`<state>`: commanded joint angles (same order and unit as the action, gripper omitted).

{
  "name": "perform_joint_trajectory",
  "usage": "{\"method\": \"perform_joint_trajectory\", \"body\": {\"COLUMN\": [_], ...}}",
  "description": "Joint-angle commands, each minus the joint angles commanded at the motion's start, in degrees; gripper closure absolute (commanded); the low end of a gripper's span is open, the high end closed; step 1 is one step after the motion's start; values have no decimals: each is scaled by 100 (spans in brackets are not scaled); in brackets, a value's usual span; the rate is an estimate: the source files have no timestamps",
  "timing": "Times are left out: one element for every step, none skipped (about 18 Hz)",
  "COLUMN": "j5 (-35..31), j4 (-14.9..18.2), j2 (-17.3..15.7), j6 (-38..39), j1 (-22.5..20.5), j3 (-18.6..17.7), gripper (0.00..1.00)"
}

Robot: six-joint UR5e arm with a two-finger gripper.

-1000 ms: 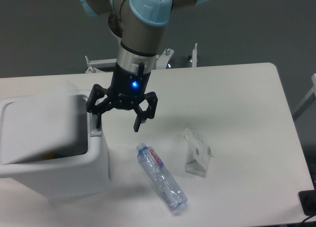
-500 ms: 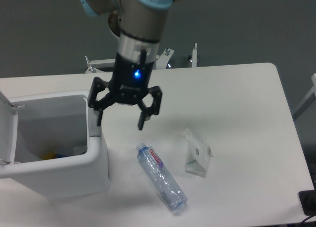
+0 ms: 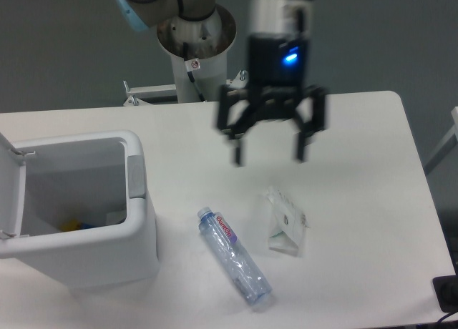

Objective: Open the trash can
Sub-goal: 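Raise the gripper away from the opened trash can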

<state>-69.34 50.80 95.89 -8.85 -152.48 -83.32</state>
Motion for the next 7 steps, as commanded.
{"method": "perform_joint_trajectory", "body": {"j5": [-44,-53,-105,-314,-691,-1112,-1438], "j4": [52,70,70,87,122,166,193], "j2": [0,9,0,0,-35,-70,-88], "j6": [-307,-823,-1194,-1607,-2028,-2424,-2724], "j1": [-114,-315,-396,-414,-414,-405,-371], "j3": [-9,-131,-202,-281,-377,-456,-475], "gripper": [0,0,0,0,0,0,0]}}
